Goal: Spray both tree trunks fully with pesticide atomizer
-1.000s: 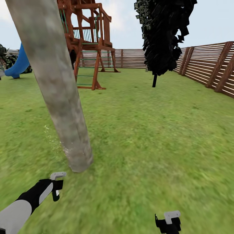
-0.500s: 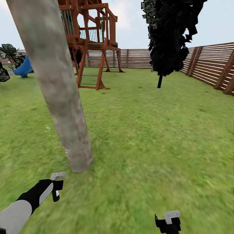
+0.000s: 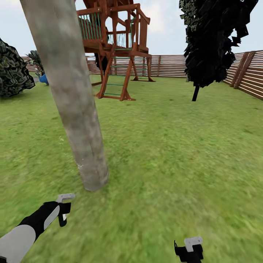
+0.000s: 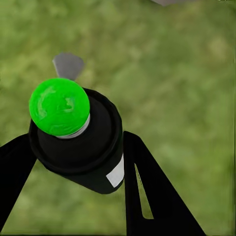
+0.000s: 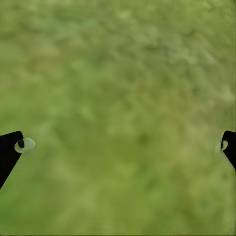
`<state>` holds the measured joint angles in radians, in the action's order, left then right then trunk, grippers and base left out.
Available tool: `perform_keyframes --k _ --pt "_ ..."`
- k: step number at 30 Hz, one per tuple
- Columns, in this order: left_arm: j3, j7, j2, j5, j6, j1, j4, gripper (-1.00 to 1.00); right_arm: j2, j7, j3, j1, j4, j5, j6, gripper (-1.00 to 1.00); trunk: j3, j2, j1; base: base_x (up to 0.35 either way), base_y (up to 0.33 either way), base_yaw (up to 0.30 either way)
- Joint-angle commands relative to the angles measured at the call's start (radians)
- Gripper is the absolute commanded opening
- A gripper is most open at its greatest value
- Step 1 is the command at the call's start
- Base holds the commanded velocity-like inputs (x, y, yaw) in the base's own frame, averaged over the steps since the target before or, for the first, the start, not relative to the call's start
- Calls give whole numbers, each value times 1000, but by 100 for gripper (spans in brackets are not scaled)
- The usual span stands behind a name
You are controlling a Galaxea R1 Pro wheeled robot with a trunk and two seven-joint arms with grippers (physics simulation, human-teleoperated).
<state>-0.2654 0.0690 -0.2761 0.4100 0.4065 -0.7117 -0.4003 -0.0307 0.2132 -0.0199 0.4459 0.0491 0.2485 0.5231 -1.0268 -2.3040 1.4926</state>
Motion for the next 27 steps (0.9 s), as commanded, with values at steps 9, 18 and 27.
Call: perform_keyframes --k 9,18,27 --pt "-1 0 6 2 0 0 0 -100 0 0 0 0 0 0 0 100 0 0 0 203 -223 13" --pt "-1 0 14 1 -1 0 0 -100 0 0 0 0 0 0 0 100 0 0 0 178 -226 104" --pt "0 0 14 1 -1 0 -3 -100 -2 0 -1 -1 -1 0 0 100 0 0 0 5 -271 116"
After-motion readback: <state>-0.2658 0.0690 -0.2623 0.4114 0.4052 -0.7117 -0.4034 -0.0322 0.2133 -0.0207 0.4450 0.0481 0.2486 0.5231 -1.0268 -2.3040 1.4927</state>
